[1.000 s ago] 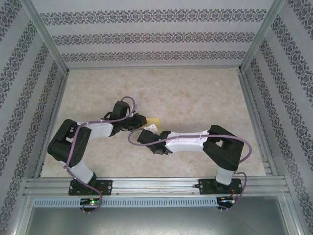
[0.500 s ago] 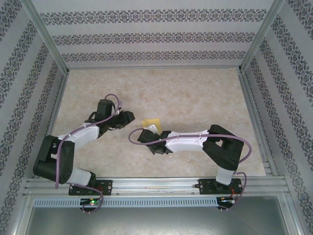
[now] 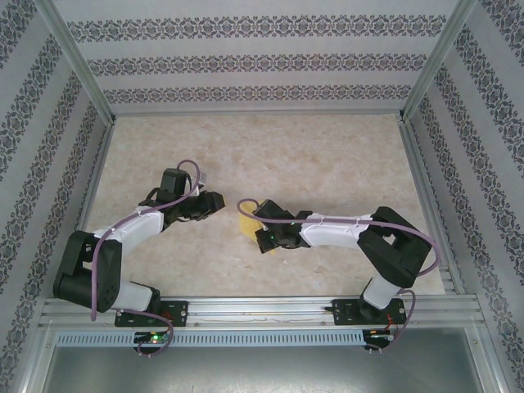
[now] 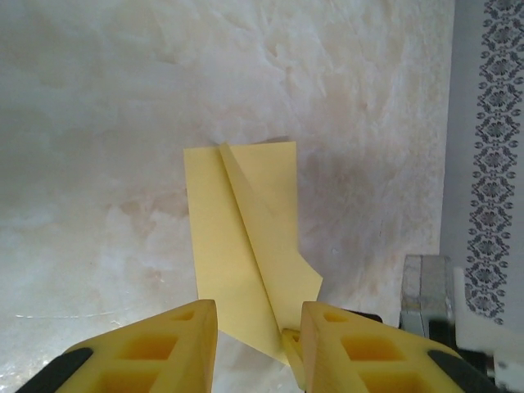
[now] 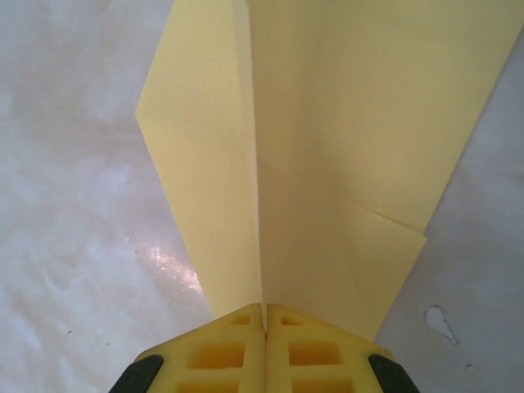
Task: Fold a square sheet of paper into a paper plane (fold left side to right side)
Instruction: Fourth fold the wing at the center of the table.
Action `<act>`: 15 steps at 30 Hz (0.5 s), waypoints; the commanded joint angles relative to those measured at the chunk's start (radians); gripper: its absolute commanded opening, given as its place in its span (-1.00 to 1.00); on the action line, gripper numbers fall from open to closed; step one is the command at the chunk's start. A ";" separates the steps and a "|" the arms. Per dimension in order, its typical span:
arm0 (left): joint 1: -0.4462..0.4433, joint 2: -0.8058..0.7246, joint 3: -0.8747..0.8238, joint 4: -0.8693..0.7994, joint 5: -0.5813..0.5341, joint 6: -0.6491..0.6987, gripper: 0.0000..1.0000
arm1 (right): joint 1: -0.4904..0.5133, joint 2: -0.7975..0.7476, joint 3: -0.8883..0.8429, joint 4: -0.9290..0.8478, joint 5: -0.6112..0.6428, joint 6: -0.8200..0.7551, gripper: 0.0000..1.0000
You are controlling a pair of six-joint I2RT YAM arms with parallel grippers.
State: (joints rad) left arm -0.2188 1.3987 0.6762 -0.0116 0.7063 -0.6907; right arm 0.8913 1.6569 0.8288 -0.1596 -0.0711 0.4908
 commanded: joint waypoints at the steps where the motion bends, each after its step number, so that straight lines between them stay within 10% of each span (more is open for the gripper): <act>1: -0.007 0.021 0.000 -0.001 0.065 0.021 -0.32 | -0.041 -0.041 -0.050 0.096 -0.165 -0.003 -0.92; 15: -0.170 0.185 0.035 0.163 0.041 -0.065 -0.20 | -0.199 -0.072 -0.189 0.288 -0.439 0.028 -0.90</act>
State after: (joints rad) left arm -0.3569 1.5562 0.6796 0.0803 0.7513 -0.7258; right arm 0.7055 1.6119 0.6601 0.0673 -0.4305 0.5034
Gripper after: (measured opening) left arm 0.401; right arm 0.055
